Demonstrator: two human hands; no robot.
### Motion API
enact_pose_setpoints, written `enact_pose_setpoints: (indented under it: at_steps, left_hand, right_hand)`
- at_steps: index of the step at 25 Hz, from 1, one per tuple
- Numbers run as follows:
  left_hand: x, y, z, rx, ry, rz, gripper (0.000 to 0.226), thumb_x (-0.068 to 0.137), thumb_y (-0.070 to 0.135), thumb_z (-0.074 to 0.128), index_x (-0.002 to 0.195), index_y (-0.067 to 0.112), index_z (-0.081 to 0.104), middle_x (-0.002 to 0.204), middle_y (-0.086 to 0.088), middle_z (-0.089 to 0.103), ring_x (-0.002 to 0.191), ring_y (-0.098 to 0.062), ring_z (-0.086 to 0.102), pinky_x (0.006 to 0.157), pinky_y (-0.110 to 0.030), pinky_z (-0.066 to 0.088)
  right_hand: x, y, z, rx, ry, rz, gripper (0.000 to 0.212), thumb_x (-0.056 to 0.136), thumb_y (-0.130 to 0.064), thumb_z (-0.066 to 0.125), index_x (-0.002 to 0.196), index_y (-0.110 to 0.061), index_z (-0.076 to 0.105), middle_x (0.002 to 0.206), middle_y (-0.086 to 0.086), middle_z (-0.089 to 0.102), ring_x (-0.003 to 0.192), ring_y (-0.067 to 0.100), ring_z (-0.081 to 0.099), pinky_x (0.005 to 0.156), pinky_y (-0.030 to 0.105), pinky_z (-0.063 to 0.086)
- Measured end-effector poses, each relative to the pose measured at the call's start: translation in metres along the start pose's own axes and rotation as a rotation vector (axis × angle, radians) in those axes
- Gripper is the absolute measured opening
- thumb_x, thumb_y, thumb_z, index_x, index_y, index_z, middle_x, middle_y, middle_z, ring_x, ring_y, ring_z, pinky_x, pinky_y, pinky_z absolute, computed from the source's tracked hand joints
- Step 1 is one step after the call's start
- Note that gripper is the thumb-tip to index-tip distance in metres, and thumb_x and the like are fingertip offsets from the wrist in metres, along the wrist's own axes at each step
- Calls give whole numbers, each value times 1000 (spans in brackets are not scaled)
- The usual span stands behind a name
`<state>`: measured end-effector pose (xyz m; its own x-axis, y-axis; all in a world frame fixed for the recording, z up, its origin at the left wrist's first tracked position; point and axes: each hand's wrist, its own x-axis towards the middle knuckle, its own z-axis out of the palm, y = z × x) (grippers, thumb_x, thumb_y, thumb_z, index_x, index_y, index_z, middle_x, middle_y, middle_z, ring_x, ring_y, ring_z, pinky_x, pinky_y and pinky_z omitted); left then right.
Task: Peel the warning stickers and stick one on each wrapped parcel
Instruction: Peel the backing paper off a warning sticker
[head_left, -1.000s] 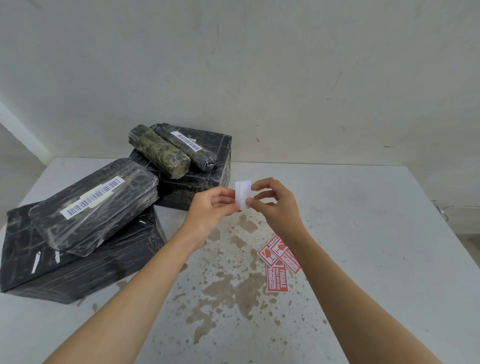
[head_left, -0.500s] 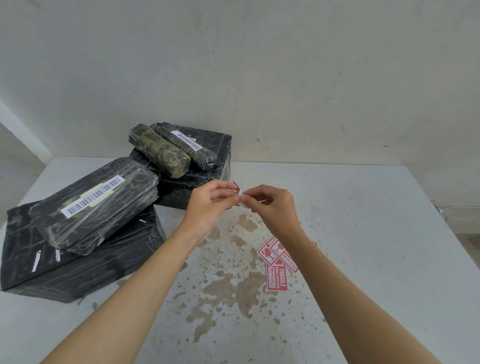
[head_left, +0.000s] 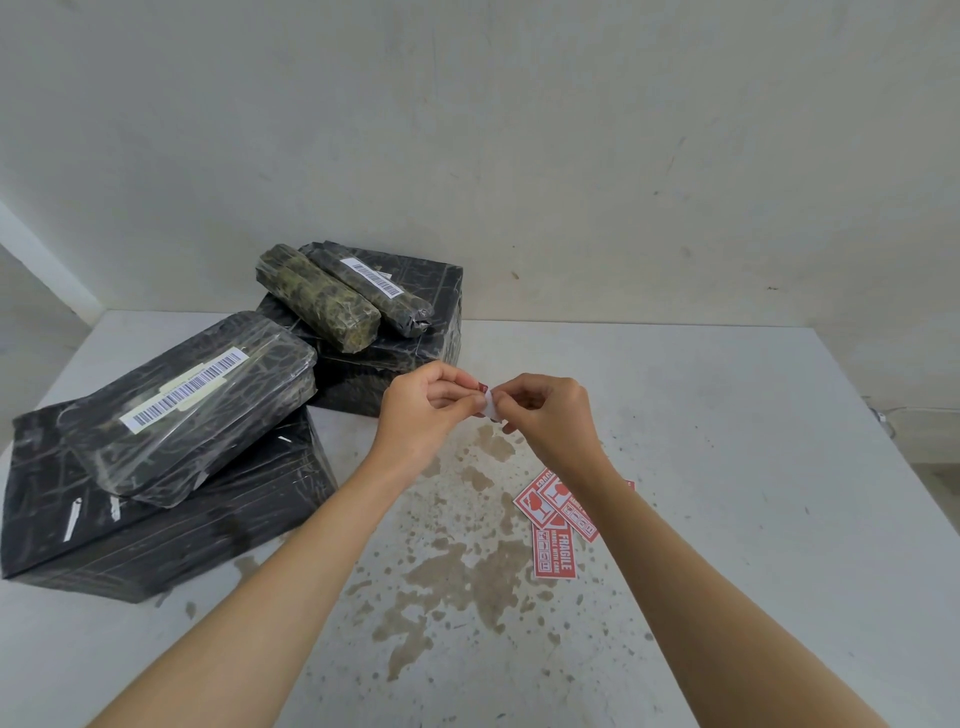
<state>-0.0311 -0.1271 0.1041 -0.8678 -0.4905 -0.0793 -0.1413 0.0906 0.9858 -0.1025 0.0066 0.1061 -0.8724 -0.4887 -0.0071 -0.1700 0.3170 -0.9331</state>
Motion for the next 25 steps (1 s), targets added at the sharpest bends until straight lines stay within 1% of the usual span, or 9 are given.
enact_pose_setpoints:
  at_steps: [3, 5, 9, 14, 19, 22, 25]
  left_hand:
    - [0, 1, 0, -18, 15, -14, 15, 76, 6, 75, 88, 10, 68, 79, -1, 74, 74, -5, 69, 68, -14, 51]
    - [-1, 0, 0, -29, 21, -35, 15, 77, 6, 75, 89, 11, 68, 81, -1, 74, 76, -4, 69, 69, -14, 51]
    - [-1, -2, -1, -68, 27, -71, 17, 77, 4, 74, 92, 9, 67, 82, -1, 74, 76, -3, 68, 69, -14, 52]
    - [-1, -3, -5, -86, 43, -79, 19, 75, 5, 76, 92, 8, 68, 82, -3, 74, 78, -7, 69, 71, -15, 53]
    - [0, -5, -4, -75, 21, -75, 19, 75, 4, 75, 92, 6, 67, 83, 0, 74, 77, -4, 69, 70, -13, 51]
    - [1, -12, -2, -64, 17, -88, 19, 76, 4, 75, 92, 8, 66, 84, -3, 74, 76, -4, 69, 72, -15, 53]
    - [2, -25, -3, -14, 16, -120, 20, 78, 3, 73, 93, 7, 60, 81, -3, 72, 73, -4, 68, 74, -16, 53]
  right_hand:
    - [1, 3, 0, 13, 18, -3, 10, 86, -12, 65, 80, -10, 74, 69, -2, 71, 59, 13, 67, 62, 25, 57]
    - [1, 4, 1, 10, 27, -9, 10, 86, -11, 64, 80, -10, 73, 70, 0, 71, 60, 16, 67, 66, 29, 59]
    - [4, 6, 2, -11, 39, 14, 10, 87, -10, 63, 80, -8, 70, 71, 4, 69, 60, 17, 65, 65, 29, 57]
    - [1, 4, 6, 46, -35, -29, 6, 85, -11, 67, 84, -6, 71, 76, 5, 71, 67, 13, 65, 62, 25, 57]
    - [6, 7, 5, 21, -28, -11, 9, 86, -9, 65, 81, -5, 70, 71, 7, 69, 56, 11, 60, 56, 16, 50]
    - [8, 15, 6, -3, -27, 36, 11, 89, -9, 60, 82, -5, 67, 72, 8, 69, 56, 11, 60, 54, 18, 50]
    - [9, 30, 9, 1, 34, 119, 11, 91, -8, 55, 86, -4, 64, 75, 6, 68, 65, 14, 65, 56, 22, 55]
